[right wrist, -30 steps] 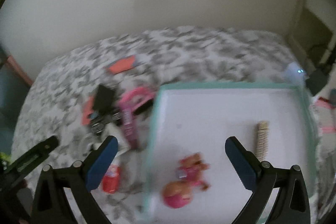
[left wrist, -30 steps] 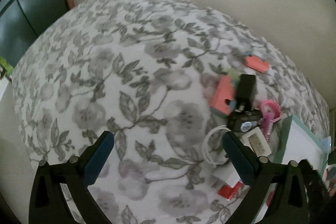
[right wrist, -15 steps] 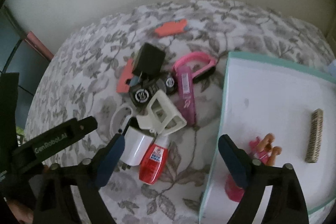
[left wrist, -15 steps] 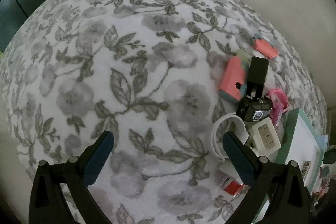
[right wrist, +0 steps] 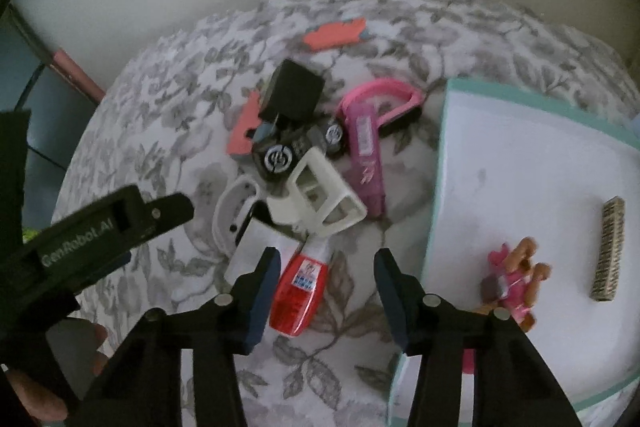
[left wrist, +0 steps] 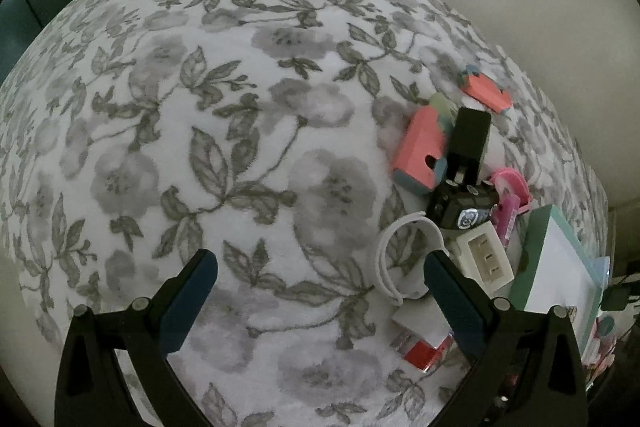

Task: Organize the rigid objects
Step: 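Grasp the red glue bottle with the right tool while the left tool reaches for the white charger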

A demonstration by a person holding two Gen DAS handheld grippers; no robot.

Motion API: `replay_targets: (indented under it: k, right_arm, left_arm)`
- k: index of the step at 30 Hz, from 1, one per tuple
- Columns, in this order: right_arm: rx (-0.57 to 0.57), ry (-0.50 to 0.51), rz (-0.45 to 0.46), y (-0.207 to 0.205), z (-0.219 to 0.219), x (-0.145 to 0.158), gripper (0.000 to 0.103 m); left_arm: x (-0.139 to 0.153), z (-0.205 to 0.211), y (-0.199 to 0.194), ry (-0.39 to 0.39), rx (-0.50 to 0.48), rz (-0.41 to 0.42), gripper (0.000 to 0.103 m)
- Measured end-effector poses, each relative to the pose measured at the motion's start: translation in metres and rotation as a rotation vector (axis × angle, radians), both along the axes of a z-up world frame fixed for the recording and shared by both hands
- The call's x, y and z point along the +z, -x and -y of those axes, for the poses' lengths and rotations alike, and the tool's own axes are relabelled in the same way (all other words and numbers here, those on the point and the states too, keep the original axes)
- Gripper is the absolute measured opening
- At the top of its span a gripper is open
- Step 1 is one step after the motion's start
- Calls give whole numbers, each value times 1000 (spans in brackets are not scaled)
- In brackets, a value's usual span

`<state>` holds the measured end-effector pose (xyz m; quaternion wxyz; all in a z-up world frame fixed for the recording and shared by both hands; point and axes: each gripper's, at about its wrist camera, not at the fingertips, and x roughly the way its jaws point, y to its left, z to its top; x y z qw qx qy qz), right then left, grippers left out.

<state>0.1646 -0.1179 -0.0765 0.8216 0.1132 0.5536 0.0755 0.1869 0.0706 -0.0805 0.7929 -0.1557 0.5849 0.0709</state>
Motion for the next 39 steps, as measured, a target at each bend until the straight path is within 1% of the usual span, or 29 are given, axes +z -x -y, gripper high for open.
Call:
replay_targets:
  k: [1, 5, 7, 9, 11, 15, 16, 23, 27, 31, 34, 36, 39]
  right_arm:
    - [4, -6, -11, 0, -1, -3, 46]
    - [13, 8, -34, -1, -5, -12, 43]
    - [14, -2, -52, -2, -7, -17, 39]
    - [21, -20, -60, -3, -10, -20, 39]
    - [31, -9, -60, -3, -15, -22, 39]
    - [80, 49, -65, -2, -28, -27, 35]
    - [84, 50, -64, -3, -28, -26, 30]
    - [41, 34, -80, 0, -9, -24, 29]
    - [7, 4, -86, 3, 4, -24, 28]
    - [7, 7, -83, 6, 5, -23, 28]
    - [10, 8, -83, 7, 5, -22, 28]
    - [11, 8, -83, 6, 4, -23, 28]
    - [14, 8, -82, 7, 4, -22, 28]
  left_arm:
    - [-1, 1, -1, 2, -2, -2, 103]
    - [-3, 1, 0, 11, -1, -14, 103]
    - [-4, 4, 0, 14, -10, -17, 103]
    - [-4, 7, 0, 16, -24, -19, 103]
    - [-4, 11, -1, 18, -37, -18, 103]
    - [-6, 16, -2, 22, -59, -22, 103]
    - [-6, 17, -2, 26, -66, -26, 103]
    - [-14, 31, -1, 49, -110, -53, 102]
    - [-20, 38, 0, 89, -122, -63, 102]
    - [-24, 47, 0, 106, -140, -72, 102]
    - [-34, 51, -2, 154, -132, -82, 101]
    - [-38, 53, -3, 168, -132, -83, 98]
    - [-39, 60, -5, 135, -152, -81, 97]
